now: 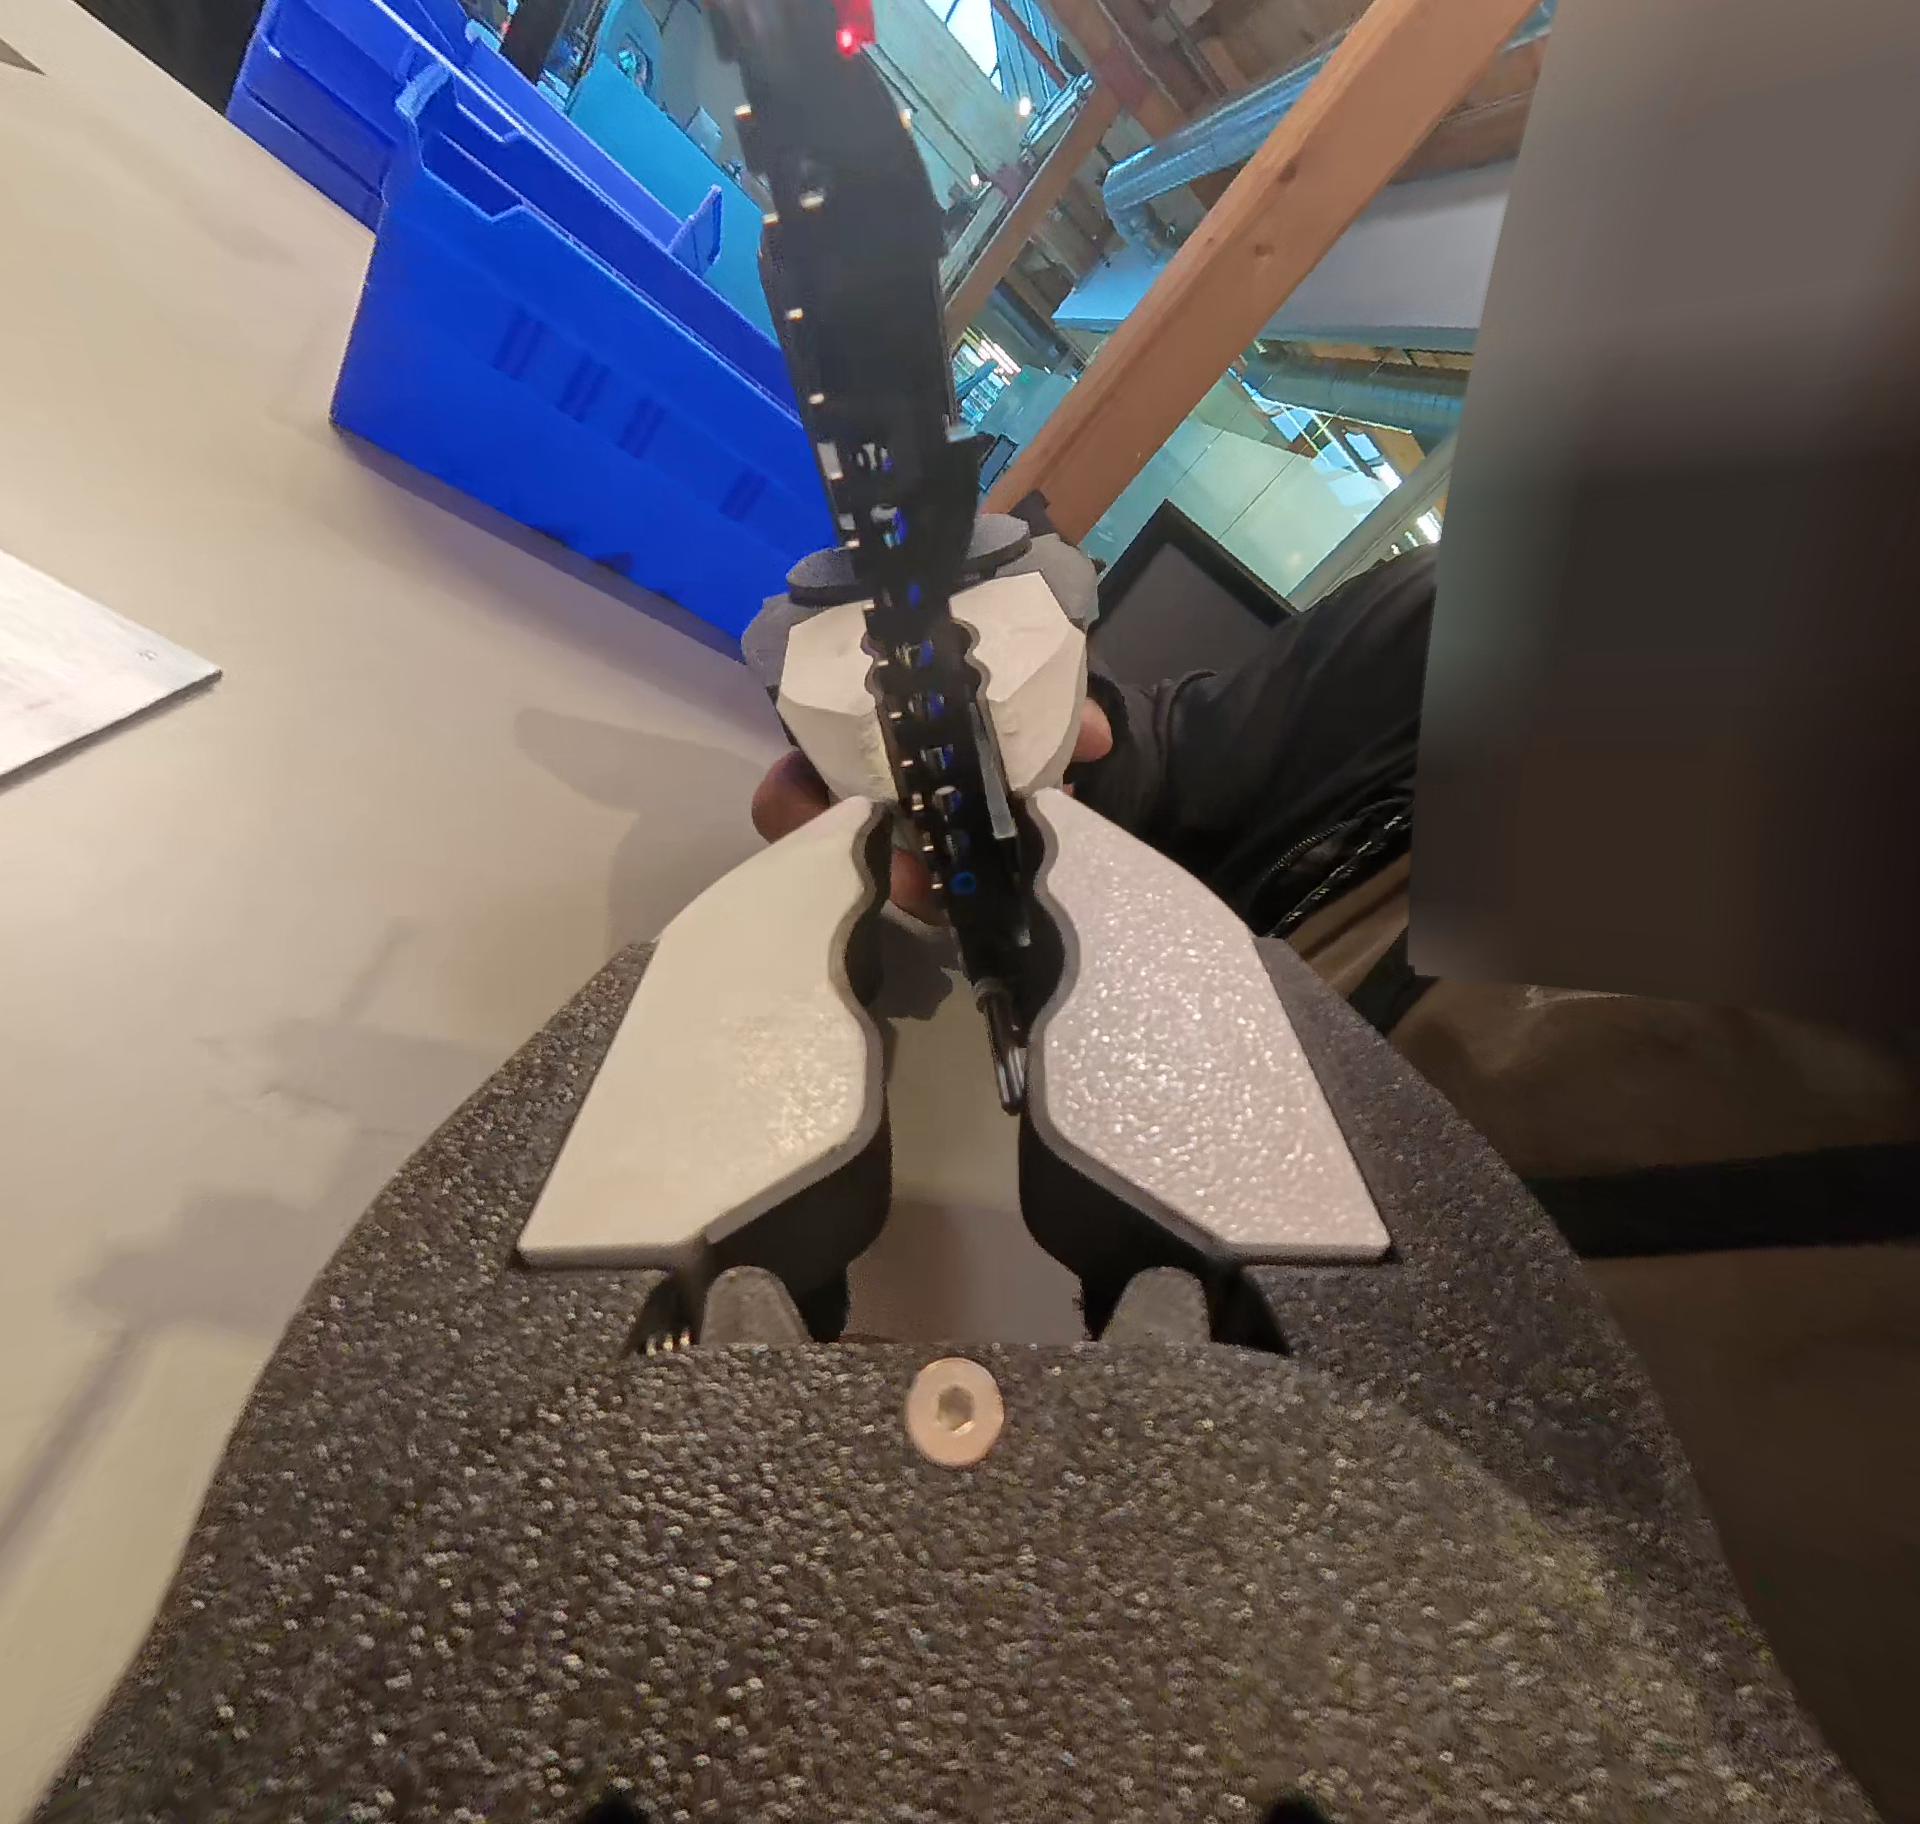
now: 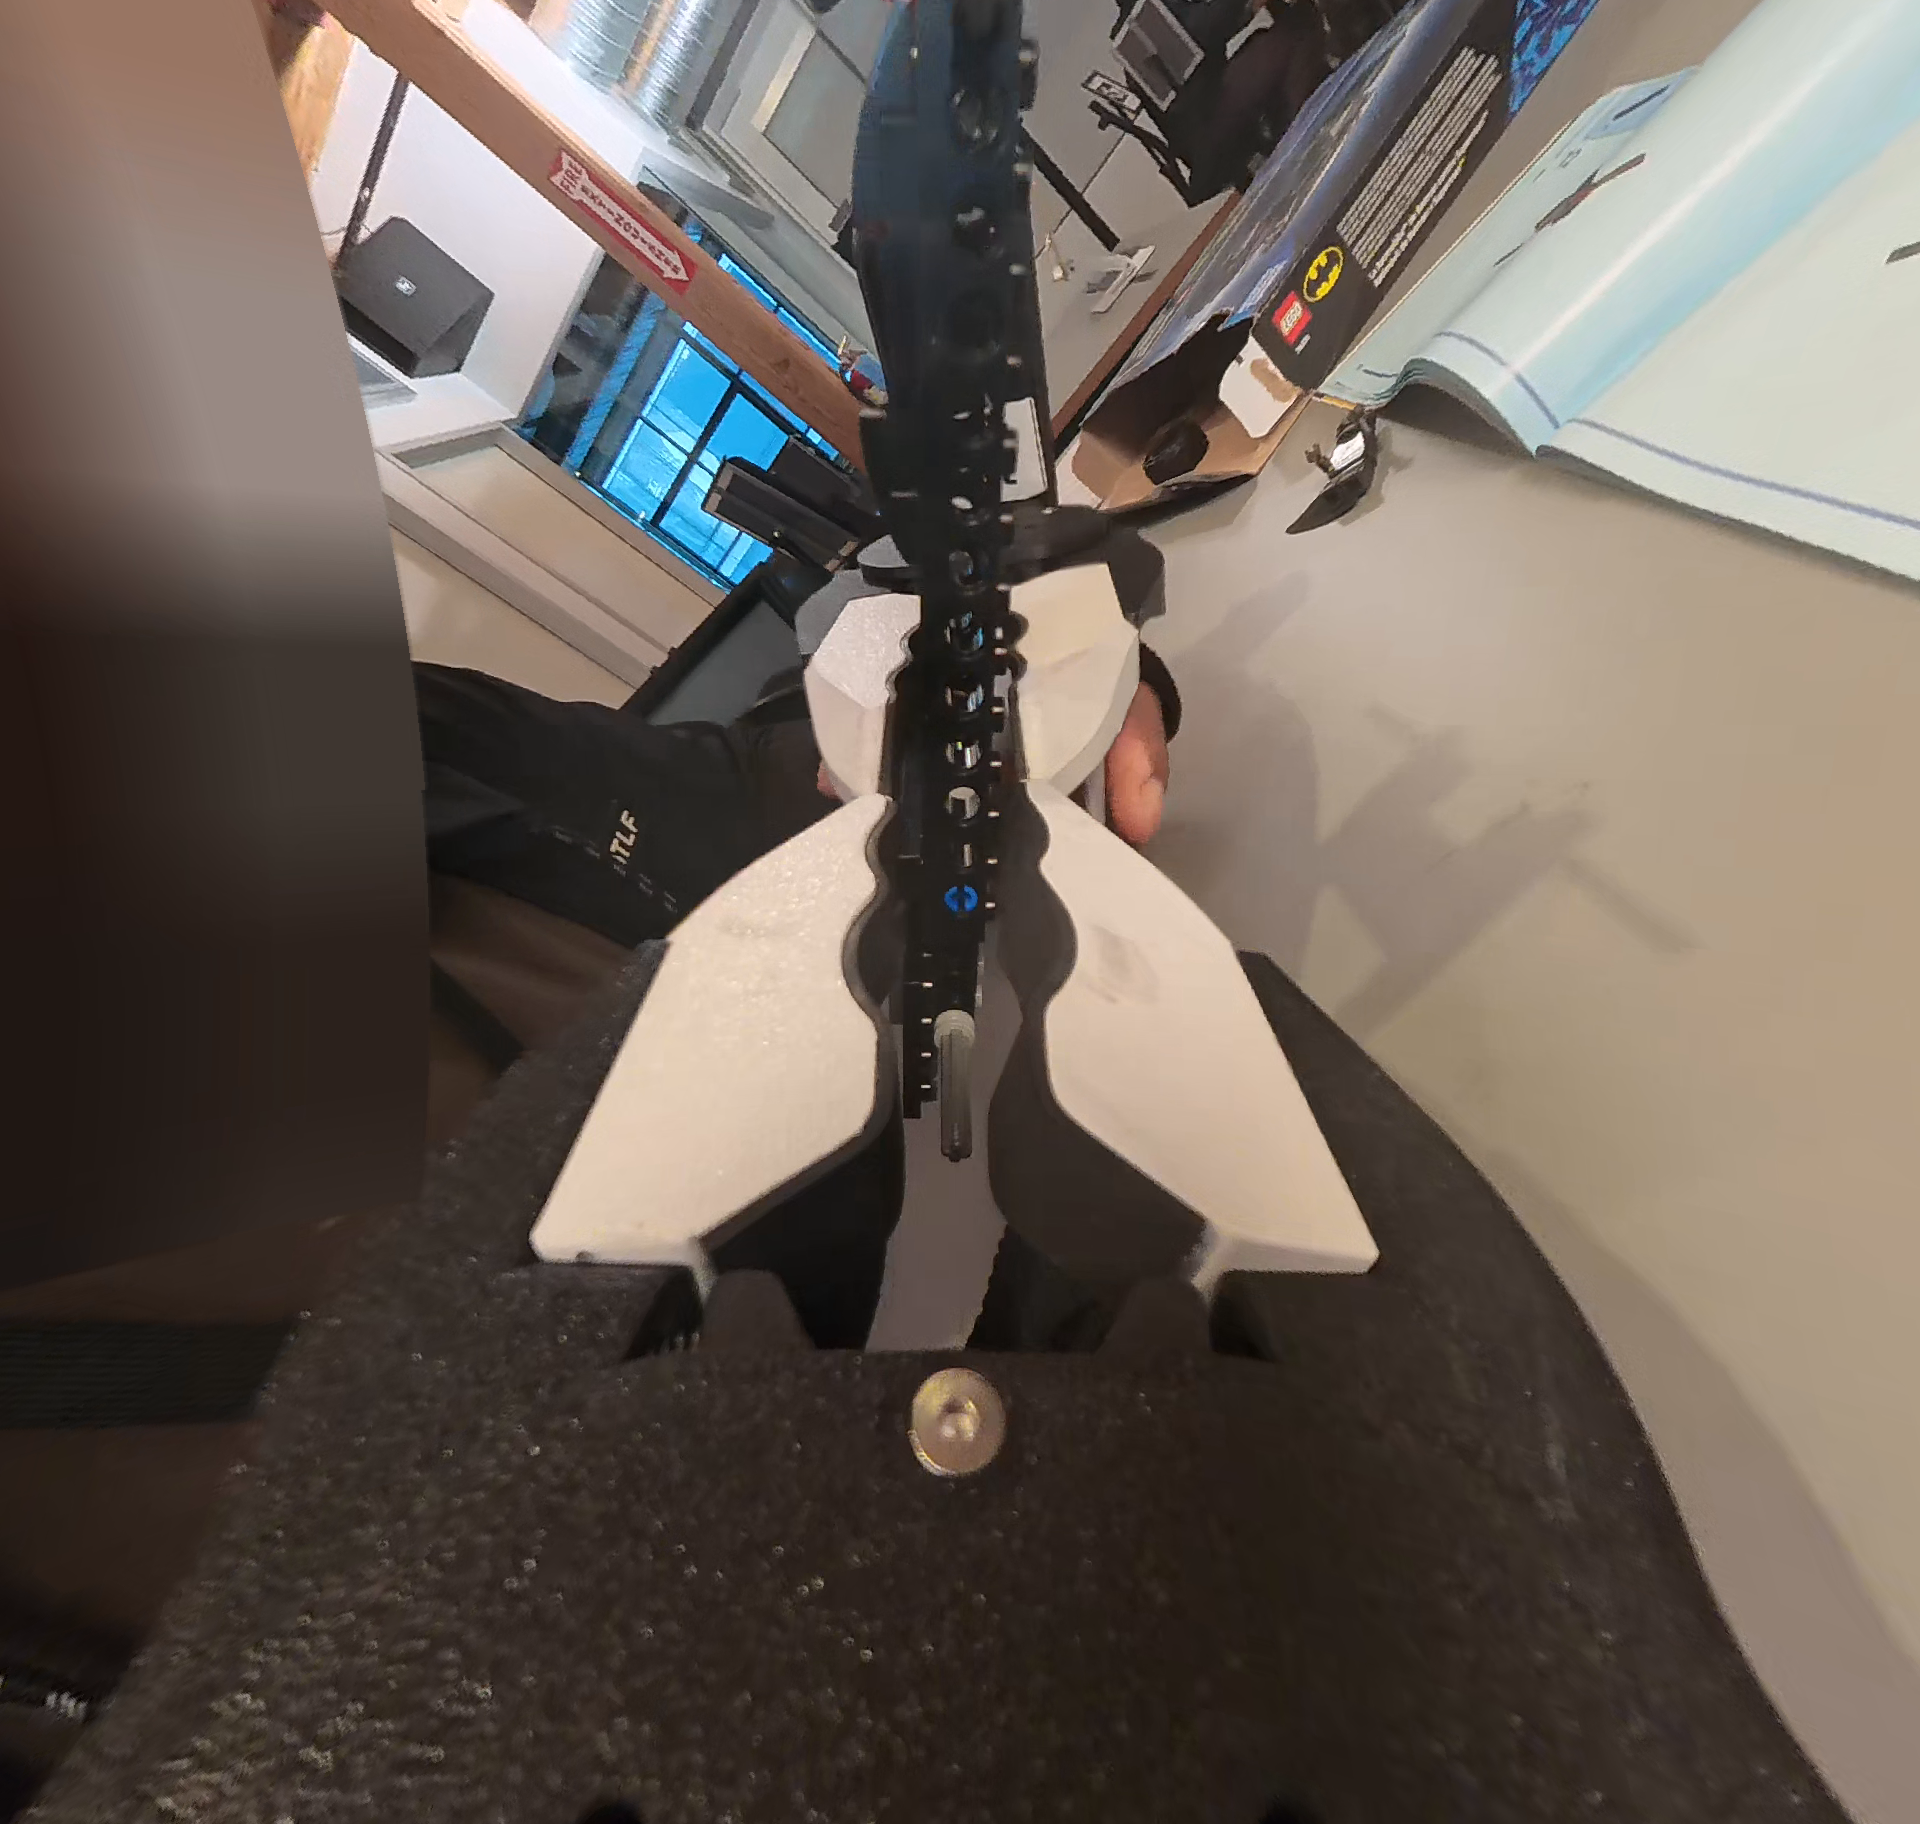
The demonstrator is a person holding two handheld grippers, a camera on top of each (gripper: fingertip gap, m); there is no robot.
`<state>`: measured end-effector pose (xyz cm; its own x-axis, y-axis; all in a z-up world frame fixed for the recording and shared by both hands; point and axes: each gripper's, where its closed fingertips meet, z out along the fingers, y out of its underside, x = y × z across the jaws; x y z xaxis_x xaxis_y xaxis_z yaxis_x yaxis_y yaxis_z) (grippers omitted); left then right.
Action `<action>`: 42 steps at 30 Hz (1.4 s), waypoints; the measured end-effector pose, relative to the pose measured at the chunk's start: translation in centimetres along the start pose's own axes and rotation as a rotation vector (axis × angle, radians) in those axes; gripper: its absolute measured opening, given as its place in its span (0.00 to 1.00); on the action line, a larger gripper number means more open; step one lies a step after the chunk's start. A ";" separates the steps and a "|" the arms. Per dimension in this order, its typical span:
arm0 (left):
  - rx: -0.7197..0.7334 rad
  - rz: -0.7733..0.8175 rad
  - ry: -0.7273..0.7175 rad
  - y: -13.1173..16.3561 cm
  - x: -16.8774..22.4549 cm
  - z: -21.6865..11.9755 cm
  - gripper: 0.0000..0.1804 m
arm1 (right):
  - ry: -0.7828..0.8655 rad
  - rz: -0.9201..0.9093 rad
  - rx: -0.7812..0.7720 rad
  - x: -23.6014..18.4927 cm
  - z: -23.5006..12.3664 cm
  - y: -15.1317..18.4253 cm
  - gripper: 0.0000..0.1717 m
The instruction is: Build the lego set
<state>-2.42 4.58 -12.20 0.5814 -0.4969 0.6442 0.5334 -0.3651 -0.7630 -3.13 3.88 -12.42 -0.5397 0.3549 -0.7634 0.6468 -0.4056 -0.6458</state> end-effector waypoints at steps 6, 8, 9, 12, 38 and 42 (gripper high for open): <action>0.025 -0.047 -0.001 -0.1 -0.2 0.0 0.09 | 0.009 0.025 -0.002 0.3 0.0 0.0 0.10; 0.024 -0.075 -0.003 -0.1 -0.3 0.0 0.09 | 0.015 0.025 0.001 0.4 -0.1 0.0 0.09; 0.023 -0.083 -0.005 -0.1 -0.4 0.0 0.09 | 0.018 0.029 0.001 0.5 -0.1 0.0 0.09; 0.026 -0.108 0.004 -0.1 -0.5 -0.1 0.09 | 0.017 0.043 0.005 0.4 -0.1 -0.2 0.10; 0.016 -0.041 -0.068 0.0 -0.9 0.0 0.11 | 0.062 -0.029 -0.020 0.7 -0.2 0.1 0.10; 0.020 -0.034 -0.049 0.0 -0.6 -0.1 0.09 | 0.070 -0.051 -0.031 0.6 0.0 0.3 0.10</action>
<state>-2.84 4.83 -12.60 0.5917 -0.4453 0.6720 0.5656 -0.3647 -0.7397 -3.26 3.95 -13.08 -0.5340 0.4328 -0.7263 0.6366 -0.3595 -0.6822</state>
